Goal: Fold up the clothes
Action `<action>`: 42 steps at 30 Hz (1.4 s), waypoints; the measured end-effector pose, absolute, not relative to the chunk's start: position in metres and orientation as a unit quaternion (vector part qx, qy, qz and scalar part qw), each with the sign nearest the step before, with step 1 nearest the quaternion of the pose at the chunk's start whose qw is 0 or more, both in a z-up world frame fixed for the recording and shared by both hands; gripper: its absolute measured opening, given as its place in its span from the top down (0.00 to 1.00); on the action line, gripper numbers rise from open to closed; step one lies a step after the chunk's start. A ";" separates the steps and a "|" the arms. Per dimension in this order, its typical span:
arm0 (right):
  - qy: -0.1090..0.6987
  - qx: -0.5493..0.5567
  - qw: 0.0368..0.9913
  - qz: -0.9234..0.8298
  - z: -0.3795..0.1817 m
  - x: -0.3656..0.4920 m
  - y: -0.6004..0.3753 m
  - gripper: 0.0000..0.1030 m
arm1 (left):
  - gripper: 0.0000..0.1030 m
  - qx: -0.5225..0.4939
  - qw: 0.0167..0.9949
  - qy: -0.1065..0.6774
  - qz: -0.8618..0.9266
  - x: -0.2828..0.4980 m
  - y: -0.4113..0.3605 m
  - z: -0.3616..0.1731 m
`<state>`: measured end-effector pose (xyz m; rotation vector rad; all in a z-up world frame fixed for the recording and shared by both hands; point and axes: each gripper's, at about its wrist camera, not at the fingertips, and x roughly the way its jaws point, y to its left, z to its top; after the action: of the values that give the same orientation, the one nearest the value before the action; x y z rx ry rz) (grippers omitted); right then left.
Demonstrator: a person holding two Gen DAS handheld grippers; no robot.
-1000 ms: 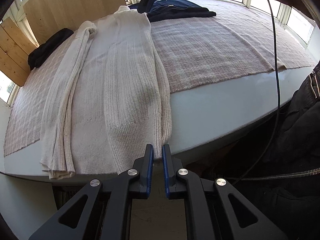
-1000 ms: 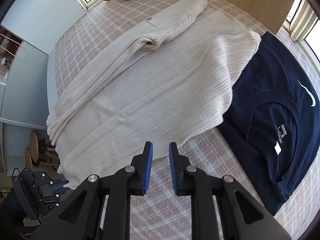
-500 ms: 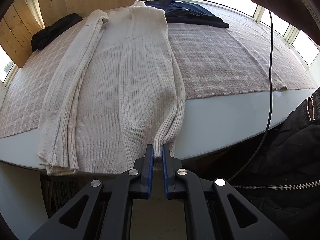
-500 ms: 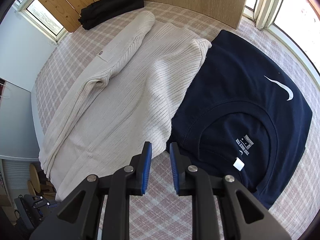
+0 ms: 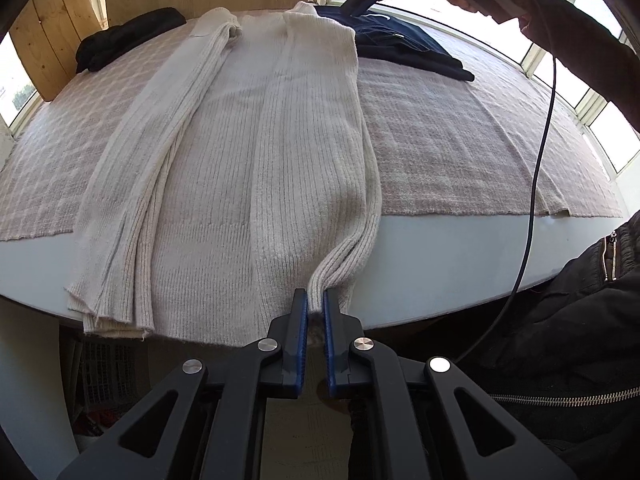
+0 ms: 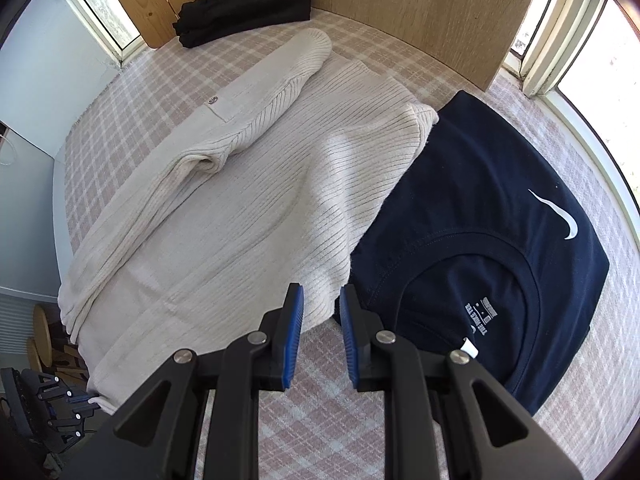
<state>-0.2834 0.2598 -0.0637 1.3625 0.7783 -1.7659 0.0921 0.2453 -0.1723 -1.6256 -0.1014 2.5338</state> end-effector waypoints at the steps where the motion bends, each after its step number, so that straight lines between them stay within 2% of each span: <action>1: 0.310 0.531 0.379 -0.692 -0.064 -0.283 0.259 0.82 | 0.93 -0.538 0.064 -0.034 0.840 0.092 0.246 -0.172; 11: 0.289 0.549 0.378 -0.687 -0.067 -0.299 0.262 0.81 | 0.94 -0.536 0.074 -0.013 0.841 0.093 0.251 -0.164; 18: 0.229 0.573 0.369 -0.695 -0.062 -0.351 0.257 0.81 | 0.94 -0.521 0.072 -0.020 0.850 0.090 0.250 -0.153; 23: 0.241 0.612 0.356 -0.664 -0.089 -0.362 0.242 0.76 | 0.94 -0.514 0.063 -0.034 0.855 0.086 0.243 -0.149; 27: 0.199 0.650 0.380 -0.628 -0.098 -0.355 0.257 0.76 | 0.94 -0.513 0.060 -0.044 0.855 0.085 0.239 -0.152; 33: 0.156 0.650 0.421 -0.613 -0.087 -0.339 0.267 0.76 | 0.94 -0.522 0.067 -0.054 0.849 0.089 0.243 -0.161; 42: 0.229 0.647 0.377 -0.621 -0.118 -0.336 0.246 0.76 | 0.94 -0.524 0.067 -0.052 0.848 0.091 0.243 -0.162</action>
<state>-0.3358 0.2464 -0.1179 1.6554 0.5846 -1.5886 0.0907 0.2428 -0.1619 -1.5778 -0.1559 2.5546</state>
